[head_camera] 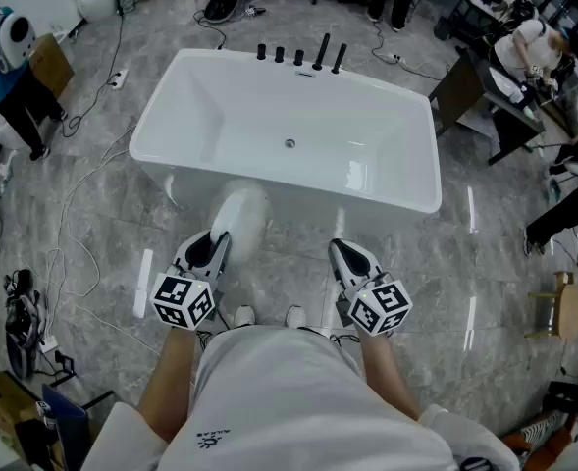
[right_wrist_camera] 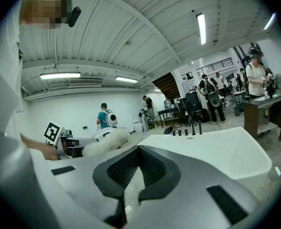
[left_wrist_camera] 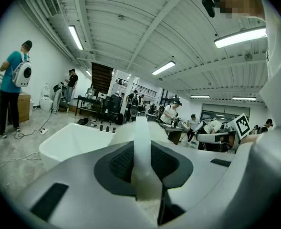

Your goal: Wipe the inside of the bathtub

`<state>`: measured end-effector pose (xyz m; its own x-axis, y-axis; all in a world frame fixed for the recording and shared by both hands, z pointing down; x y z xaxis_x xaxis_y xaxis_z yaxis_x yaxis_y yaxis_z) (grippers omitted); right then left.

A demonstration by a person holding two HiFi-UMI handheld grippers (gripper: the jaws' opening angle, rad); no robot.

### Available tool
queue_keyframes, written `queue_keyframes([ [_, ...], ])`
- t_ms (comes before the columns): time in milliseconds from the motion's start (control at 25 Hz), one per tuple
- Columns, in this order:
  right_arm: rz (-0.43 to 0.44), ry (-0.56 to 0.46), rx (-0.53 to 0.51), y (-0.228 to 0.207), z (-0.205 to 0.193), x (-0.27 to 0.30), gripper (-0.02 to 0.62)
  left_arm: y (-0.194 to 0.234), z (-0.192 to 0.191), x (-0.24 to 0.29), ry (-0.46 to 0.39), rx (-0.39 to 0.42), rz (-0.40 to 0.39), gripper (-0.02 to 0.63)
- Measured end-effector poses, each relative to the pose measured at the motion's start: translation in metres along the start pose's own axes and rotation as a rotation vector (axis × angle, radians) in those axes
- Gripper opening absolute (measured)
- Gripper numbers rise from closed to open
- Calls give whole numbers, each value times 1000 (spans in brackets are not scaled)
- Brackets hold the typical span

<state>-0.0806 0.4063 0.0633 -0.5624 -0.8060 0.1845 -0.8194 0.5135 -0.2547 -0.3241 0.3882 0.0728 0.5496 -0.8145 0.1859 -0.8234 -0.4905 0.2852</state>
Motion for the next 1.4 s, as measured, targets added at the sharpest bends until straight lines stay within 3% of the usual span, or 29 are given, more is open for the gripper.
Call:
queue_keyframes([
  [760,37,-21,-11,34,-5,2,20,14,1,-23,-23,-5,-3,91],
  [1400,54,41,-17,89,-32,39,20,75,-9,-78,-42,-34,43,91],
])
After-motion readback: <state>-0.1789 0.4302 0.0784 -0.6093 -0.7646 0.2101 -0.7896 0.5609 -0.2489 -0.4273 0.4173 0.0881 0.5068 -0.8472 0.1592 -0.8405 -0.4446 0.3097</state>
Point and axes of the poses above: the fingertips, and each gripper's own axes: x forward along the fingers, y to its left, z out of its top, the point moved 2 cm from there along -x, backward along the fingers, and after that the axes turned 5 degrees about -y, right-handed, at the moved point
